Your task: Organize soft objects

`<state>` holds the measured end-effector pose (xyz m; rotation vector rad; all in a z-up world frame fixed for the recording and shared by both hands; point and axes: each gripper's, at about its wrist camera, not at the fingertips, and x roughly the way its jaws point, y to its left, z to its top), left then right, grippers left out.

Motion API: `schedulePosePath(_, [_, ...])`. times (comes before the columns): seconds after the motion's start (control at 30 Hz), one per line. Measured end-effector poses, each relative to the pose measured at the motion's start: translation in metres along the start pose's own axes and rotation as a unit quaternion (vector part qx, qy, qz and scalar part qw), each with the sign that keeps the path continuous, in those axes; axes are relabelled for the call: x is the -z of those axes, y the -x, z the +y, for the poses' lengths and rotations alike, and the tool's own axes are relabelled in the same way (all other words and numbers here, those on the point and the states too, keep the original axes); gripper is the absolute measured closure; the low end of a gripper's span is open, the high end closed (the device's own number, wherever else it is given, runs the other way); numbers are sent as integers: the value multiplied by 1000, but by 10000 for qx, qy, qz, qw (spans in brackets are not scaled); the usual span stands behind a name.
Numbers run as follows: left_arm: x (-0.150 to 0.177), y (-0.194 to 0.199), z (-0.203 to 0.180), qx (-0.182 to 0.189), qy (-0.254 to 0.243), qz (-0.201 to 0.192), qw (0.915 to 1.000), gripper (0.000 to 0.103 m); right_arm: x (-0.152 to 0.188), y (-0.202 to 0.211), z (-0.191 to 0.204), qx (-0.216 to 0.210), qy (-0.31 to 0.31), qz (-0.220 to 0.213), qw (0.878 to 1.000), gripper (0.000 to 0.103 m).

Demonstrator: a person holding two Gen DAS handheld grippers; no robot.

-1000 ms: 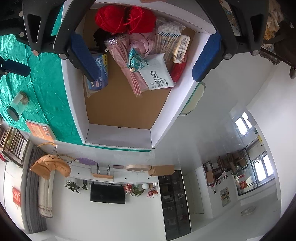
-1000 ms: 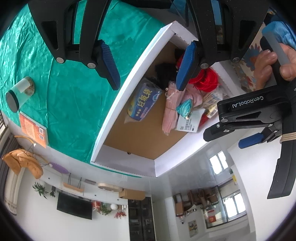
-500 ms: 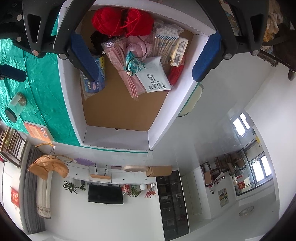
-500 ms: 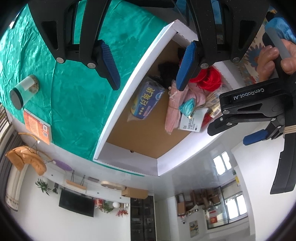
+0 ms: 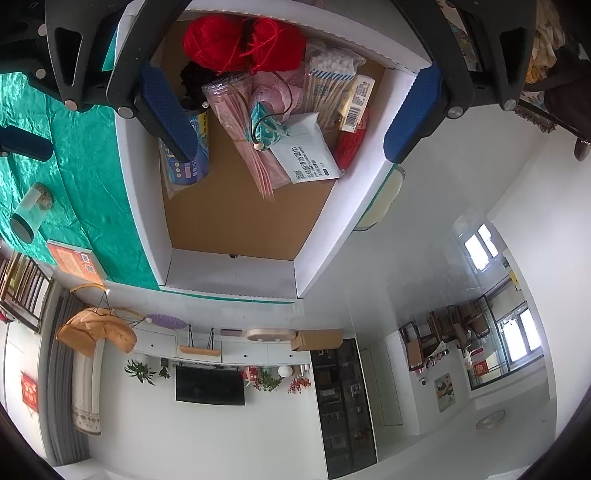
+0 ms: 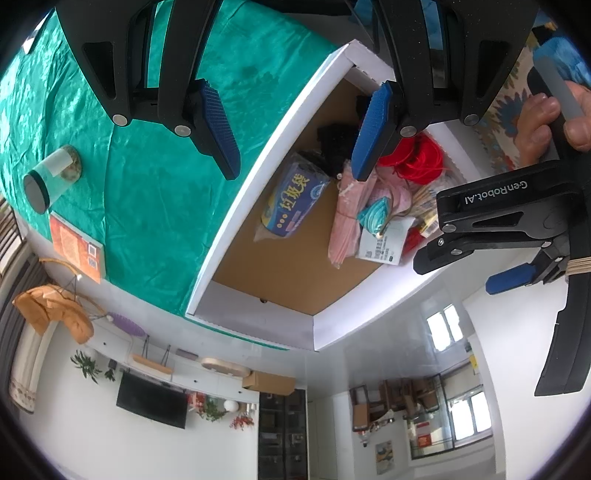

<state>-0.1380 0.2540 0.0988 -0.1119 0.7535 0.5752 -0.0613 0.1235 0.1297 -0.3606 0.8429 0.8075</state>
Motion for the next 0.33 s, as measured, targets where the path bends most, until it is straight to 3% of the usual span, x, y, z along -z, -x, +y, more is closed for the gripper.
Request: schedulePosePath(0.33, [2, 13, 8, 229, 366, -305, 9986, 0, 2, 0, 2, 16, 26, -17, 10000, 37])
